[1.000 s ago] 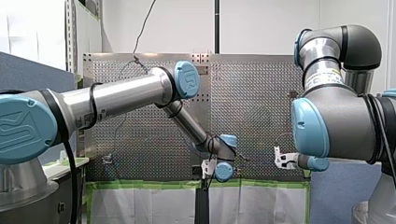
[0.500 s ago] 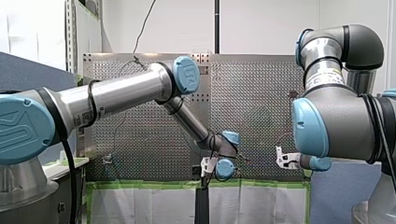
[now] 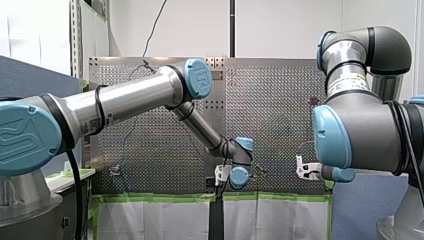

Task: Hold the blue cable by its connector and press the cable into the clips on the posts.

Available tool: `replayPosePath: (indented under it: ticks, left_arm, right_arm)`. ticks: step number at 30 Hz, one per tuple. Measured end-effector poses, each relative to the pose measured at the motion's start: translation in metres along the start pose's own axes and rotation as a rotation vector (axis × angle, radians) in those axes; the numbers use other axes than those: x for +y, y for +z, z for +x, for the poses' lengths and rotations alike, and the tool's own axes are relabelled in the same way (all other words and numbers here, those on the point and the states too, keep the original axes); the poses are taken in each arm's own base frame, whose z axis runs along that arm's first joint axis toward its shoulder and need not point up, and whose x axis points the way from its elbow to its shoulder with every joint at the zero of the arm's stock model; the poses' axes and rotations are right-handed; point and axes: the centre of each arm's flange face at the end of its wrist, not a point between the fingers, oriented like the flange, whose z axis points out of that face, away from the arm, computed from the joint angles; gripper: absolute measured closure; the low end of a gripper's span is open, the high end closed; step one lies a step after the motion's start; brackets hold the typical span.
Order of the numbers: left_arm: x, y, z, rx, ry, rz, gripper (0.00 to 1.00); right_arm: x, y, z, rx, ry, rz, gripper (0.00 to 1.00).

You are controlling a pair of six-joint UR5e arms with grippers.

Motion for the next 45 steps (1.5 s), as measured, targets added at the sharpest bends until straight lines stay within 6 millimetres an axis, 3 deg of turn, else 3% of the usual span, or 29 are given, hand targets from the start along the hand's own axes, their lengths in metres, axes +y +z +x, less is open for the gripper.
replayPosePath:
  ticks: [14, 28, 45]
  left_arm:
    - [0.015, 0.016, -0.002, -0.013, -0.011, 0.002, 0.93]
    - [0.014, 0.035, 0.001, -0.021, -0.02, 0.029, 0.91]
    - [0.04, 0.075, 0.003, 0.006, -0.031, 0.015, 0.91]
  right_arm:
    - [0.003, 0.006, 0.006, 0.015, 0.006, 0.0, 1.0]
    - [0.004, 0.009, 0.009, 0.023, 0.011, -0.001, 1.0]
    - [0.021, 0.022, 0.023, 0.062, 0.033, -0.042, 1.0]
